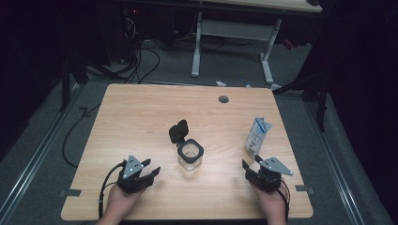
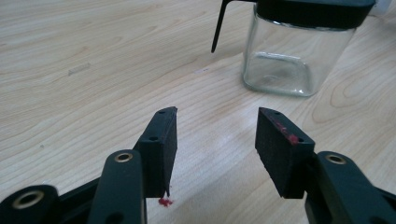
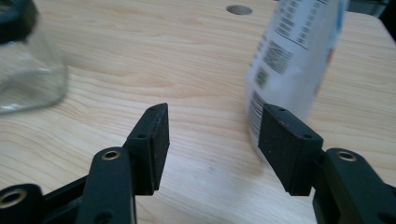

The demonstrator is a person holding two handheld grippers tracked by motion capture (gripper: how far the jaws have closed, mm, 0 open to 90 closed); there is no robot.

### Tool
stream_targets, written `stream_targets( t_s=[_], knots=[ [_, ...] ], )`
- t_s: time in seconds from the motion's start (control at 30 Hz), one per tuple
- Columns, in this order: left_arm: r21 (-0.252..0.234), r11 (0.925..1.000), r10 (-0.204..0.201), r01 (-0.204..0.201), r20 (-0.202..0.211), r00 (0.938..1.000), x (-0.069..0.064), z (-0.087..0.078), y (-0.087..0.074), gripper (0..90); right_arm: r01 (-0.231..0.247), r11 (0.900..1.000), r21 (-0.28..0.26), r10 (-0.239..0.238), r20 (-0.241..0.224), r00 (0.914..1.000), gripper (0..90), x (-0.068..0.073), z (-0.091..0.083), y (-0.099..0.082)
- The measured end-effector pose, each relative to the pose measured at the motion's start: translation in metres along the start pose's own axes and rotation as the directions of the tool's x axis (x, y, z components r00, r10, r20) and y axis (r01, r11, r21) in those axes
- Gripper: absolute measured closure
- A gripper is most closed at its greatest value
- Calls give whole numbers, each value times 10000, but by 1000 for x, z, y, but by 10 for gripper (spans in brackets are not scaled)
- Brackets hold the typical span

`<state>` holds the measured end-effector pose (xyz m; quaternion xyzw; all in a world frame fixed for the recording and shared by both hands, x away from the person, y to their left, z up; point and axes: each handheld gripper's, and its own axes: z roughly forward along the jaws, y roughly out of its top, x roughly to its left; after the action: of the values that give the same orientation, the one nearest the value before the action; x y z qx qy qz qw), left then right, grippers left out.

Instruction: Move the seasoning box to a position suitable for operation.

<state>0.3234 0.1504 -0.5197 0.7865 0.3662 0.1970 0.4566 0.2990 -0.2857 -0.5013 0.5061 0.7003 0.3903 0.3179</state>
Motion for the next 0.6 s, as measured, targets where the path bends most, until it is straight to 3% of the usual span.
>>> stream_targets(
  t_s=[0.17,0.33,0.47,0.6],
  knots=[
    [-85,10000,36,-37,-181,9998,-4,-5,-1,485,-141,9999,95,138,302,9994,431,-9,-4,0],
    [22,10000,39,-39,-199,9998,-2,0,-2,479,-158,9997,204,147,570,9983,434,-22,0,10],
    [107,9999,-73,75,-157,9999,0,3,-4,479,-259,9996,65,253,713,9971,446,-33,9,20],
    [13,10000,-77,77,-176,9998,1,-1,-4,477,-554,9978,357,528,720,9960,470,-41,23,27]
  ],
)
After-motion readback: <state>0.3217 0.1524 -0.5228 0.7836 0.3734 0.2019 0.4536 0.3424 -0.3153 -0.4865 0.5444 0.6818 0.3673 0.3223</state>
